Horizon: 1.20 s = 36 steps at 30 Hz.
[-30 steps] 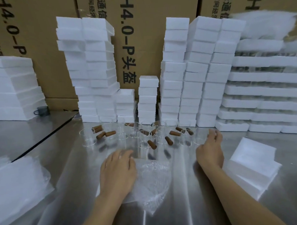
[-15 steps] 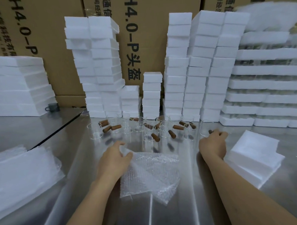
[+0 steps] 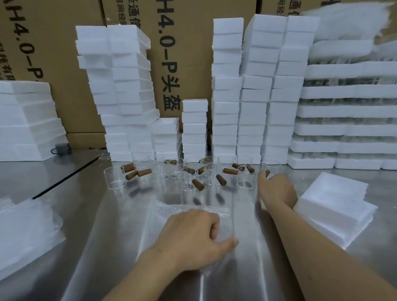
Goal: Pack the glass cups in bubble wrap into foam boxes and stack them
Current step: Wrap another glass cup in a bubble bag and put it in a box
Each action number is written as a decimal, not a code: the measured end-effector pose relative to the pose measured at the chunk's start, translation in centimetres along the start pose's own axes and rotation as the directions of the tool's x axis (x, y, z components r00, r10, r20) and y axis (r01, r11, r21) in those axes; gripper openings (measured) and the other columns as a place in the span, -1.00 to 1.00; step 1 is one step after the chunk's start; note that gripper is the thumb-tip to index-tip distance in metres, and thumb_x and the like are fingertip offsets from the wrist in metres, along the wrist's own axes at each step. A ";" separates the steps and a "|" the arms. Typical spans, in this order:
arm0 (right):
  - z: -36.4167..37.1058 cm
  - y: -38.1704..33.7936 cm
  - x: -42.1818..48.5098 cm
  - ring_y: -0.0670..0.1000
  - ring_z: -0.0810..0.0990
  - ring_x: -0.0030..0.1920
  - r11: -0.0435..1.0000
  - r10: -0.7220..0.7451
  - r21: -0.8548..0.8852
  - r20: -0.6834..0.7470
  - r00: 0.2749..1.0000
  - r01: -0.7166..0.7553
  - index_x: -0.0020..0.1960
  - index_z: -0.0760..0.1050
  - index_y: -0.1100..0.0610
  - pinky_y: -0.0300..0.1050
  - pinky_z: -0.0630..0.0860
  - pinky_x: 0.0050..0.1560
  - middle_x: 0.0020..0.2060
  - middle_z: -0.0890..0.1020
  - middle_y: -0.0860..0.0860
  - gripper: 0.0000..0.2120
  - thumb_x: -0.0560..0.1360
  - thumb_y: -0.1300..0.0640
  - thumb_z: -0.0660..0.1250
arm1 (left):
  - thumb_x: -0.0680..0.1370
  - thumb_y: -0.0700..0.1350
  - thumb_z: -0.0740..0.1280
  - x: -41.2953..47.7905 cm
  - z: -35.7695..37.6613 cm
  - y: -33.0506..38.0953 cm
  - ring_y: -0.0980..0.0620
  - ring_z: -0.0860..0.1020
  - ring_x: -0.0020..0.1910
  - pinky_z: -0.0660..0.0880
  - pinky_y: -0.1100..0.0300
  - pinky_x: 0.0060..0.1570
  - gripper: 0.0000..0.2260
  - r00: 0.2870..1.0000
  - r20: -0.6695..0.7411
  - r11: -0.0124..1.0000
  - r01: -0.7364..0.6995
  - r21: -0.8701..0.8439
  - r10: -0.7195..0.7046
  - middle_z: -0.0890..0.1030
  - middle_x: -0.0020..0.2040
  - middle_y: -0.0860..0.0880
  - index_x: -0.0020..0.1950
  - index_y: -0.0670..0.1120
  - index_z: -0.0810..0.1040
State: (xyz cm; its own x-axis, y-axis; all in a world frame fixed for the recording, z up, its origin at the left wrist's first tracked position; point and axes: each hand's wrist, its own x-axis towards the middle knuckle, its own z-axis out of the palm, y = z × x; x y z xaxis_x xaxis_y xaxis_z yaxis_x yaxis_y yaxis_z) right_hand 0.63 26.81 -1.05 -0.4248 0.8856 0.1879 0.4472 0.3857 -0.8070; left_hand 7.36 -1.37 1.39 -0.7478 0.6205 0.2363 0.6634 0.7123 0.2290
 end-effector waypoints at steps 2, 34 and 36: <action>-0.1 -0.1 0.2 0.17 0.49 -0.11 0.999 -0.006 -0.037 0.009 1.000 0.006 -0.21 0.44 0.14 -0.03 0.37 -0.10 -0.29 0.47 0.05 -0.51 0.64 -0.25 0.14 | 0.50 0.40 0.29 0.1 0.4 -0.1 0.08 0.54 -0.13 0.32 0.12 -0.21 -0.57 1.000 0.026 1.000 -0.016 0.025 0.015 0.59 -0.20 0.11 -0.13 0.02 0.48; -9.3 -0.6 -11.8 -0.14 0.46 -0.46 0.484 -0.126 0.806 0.448 0.885 -0.339 -0.07 0.69 0.14 -0.28 0.38 -0.43 -0.36 0.60 -0.05 -0.80 0.56 0.00 0.45 | 0.61 0.04 0.49 2.1 1.0 -3.7 0.24 0.53 -0.31 0.45 0.24 -0.21 -0.85 0.991 -0.111 0.892 0.021 -0.452 -0.080 0.66 -0.21 0.11 -0.16 0.11 0.66; -9.8 -1.4 -12.4 -0.11 0.59 -0.37 0.504 -0.245 0.807 0.474 0.846 -0.307 -0.09 0.69 0.11 -0.25 0.46 -0.36 -0.30 0.67 -0.03 -0.78 0.56 -0.04 0.45 | 0.60 0.05 0.48 2.2 1.0 -3.7 0.22 0.54 -0.29 0.49 0.21 -0.18 -0.84 0.992 -0.104 0.904 0.025 -0.427 -0.077 0.67 -0.19 0.11 -0.18 0.14 0.65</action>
State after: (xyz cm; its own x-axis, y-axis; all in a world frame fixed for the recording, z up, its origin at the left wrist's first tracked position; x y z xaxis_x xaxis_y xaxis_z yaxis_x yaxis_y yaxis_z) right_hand 13.01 17.84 3.22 -0.8420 0.5318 0.0908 -0.2798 -0.2865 -0.9163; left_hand 3.25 -2.32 0.08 -0.7897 0.5263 0.3152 0.5921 0.5195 0.6161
